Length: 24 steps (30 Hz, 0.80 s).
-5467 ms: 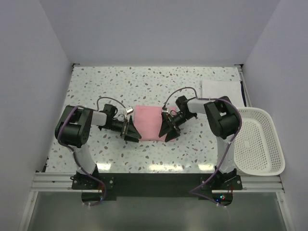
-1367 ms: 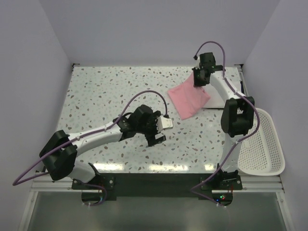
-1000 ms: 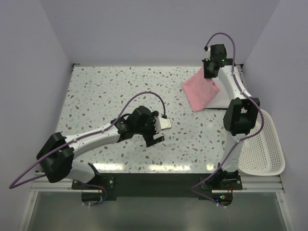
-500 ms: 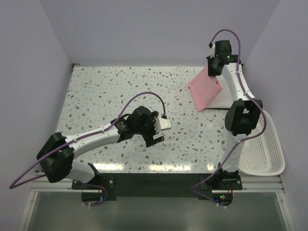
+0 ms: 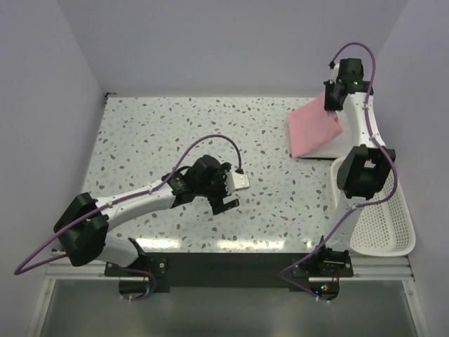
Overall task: Fold and stack the t-shirts
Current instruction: Neatly place the folded tshirt to the corner
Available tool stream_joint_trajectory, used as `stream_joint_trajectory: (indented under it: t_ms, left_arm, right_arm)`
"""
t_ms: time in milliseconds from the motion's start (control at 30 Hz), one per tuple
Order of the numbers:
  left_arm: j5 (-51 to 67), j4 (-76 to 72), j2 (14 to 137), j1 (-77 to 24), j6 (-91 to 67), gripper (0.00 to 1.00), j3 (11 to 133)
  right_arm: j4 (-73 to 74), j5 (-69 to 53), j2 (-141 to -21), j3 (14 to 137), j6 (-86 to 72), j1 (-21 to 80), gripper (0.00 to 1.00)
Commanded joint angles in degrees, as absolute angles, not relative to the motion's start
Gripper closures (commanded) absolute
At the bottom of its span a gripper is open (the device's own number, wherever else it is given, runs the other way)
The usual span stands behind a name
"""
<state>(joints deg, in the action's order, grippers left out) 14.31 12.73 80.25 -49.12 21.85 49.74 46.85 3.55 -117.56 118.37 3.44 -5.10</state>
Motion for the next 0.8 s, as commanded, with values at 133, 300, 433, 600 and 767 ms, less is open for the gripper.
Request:
stream_joint_trajectory:
  t_ms: [133, 300, 433, 600, 767]
  left_arm:
    - [15.03, 13.62, 81.3, -48.69, 23.03, 0.0, 51.33]
    - [15.12, 14.24, 82.09, -48.69, 23.29, 0.0, 51.77]
    - [15.12, 14.94, 82.79, -48.69, 23.47, 0.0, 52.47]
    - [14.85, 15.82, 82.79, -48.78, 23.64, 0.0, 52.56]
    - [15.82, 17.05, 83.41, -47.64, 21.63, 0.0, 53.96]
  right_arm:
    - [39.82, 1.32, -117.5, 117.42, 7.73, -7.91, 1.0]
    - [38.06, 1.06, -120.14, 116.37, 8.96, -9.4, 1.0]
    - [34.9, 1.32, -121.46, 114.43, 9.93, -10.19, 1.0]
    - [31.91, 2.45, -122.34, 111.8, 11.16, -10.72, 1.0]
    - [29.88, 2.81, -123.92, 109.95, 11.87, -11.51, 1.0]
